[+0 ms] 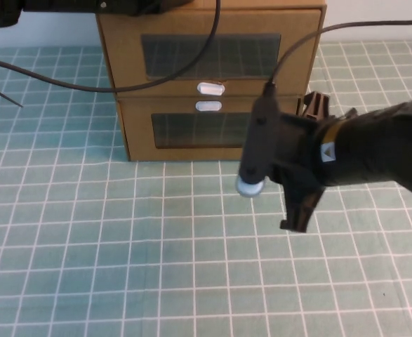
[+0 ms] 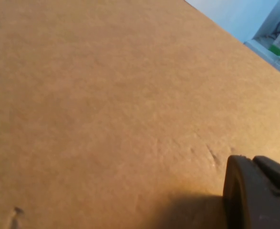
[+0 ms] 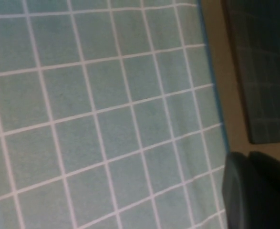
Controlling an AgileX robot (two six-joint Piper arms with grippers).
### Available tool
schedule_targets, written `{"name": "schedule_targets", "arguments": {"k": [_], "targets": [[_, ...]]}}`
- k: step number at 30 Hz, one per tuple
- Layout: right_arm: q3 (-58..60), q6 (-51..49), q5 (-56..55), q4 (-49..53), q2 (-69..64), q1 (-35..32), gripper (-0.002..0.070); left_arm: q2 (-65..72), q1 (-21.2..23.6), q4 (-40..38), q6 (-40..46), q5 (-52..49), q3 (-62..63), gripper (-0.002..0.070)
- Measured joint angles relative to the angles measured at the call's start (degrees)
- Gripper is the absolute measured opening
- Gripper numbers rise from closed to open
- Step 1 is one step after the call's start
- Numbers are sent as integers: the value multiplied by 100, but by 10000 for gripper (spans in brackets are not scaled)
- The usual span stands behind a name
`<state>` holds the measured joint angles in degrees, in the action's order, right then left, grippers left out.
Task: Open the shoe box
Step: 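Pull the top drawer of the cardboard box fully open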
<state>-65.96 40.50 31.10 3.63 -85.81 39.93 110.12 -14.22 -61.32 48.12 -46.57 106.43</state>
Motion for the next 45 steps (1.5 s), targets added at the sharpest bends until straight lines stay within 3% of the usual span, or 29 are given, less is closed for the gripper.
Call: {"name": "schedule_targets", "arguments": {"k": [5, 11, 14, 22, 32, 45], "targets": [[-286, -1552, 22, 2253, -407, 605, -13, 14, 0, -21, -26, -51, 0, -5], [-299, -6247, 410, 7354, -1132, 1322, -13, 14, 0, -21, -198, -51, 9, -5], [-364, -7486, 506, 8602, -1497, 1401, -13, 14, 0, -21, -284, -74, 13, -5], [-733, -8051, 818, 9045, -2230, 1427, 8, 14, 0, 25, -346, -262, 50, -5], [-1437, -8071, 928, 9077, -2567, 1372, 212, 14, 0, 25, -346, -260, 50, -5], [-1846, -8093, 419, 9087, -2789, 821, 230, 14, 0, 25, -357, -260, 50, -5]]}}
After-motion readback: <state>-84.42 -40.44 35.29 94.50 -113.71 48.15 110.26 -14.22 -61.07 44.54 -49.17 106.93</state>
